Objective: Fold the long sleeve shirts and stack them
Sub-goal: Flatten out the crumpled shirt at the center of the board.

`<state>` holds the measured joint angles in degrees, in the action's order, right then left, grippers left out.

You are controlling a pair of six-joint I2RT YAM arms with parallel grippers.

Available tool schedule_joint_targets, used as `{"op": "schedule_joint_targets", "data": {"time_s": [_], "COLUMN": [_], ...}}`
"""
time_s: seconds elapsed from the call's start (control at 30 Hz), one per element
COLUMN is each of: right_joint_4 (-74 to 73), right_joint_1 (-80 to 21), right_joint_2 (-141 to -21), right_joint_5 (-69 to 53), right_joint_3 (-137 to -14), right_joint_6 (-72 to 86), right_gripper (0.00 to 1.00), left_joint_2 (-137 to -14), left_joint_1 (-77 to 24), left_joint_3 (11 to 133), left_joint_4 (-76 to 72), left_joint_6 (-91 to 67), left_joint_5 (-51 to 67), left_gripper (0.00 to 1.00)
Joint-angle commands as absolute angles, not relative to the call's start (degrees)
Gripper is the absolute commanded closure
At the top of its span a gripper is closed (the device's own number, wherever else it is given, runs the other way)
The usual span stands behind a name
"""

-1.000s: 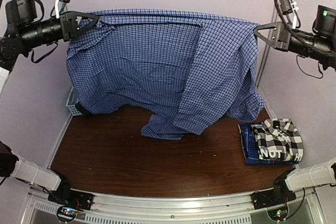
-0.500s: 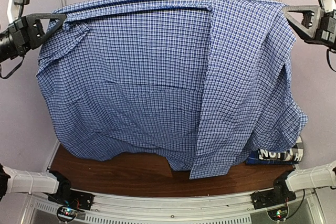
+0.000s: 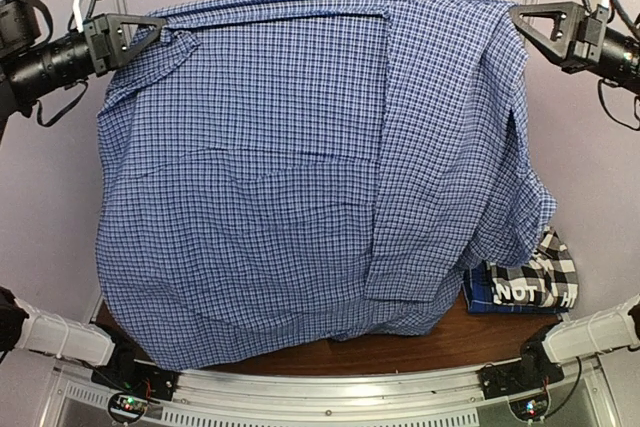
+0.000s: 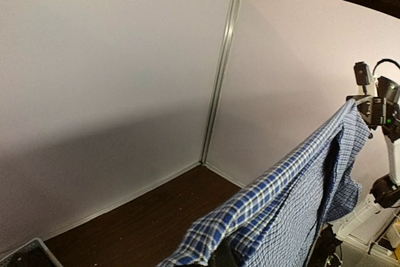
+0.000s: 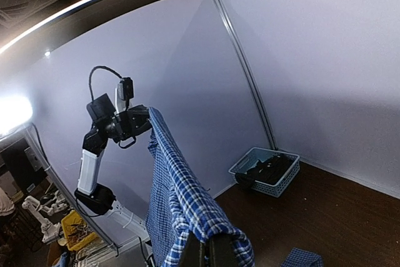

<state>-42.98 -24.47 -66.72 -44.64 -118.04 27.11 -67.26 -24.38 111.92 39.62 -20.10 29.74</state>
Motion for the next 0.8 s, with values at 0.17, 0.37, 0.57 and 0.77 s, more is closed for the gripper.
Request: {"op": "schedule_joint_targets", "data": {"time_s": [0.17,0.37,0.57,0.77], "right_joint_4": [-45.43,-45.74,-39.29,-31.45], "right_joint_1": [-22.46,-20.14,-20.04,-20.07], "right_joint_2": [-72.62,-76.98,-72.02,-63.34], "right_joint_5": [-25.86,-34.11,-47.88,-54.67], "right_joint_3": [-120.84,-127.78,-124.36,-120.02], "right_joint_6": [22.39,24.74,30.59,38.45], "right_gripper": [1.0,1.0,1.0,1.0], "left_joint_2": [-78.45,-81.13,-74.28,-62.41], "left_joint_1": [-22.25,-22.06,-22.07,-22.09], "left_joint_3": [115.83,121.83,120.5,114.2], "left_joint_4": [38.48,39.65,39.9,35.86], "left_joint_6": [-16.37,-17.21,-18.24,-22.09], "left_joint_5": [9.41,14.07,21.97,30.06], "left_gripper": [1.0,1.0,1.0,1.0]}}
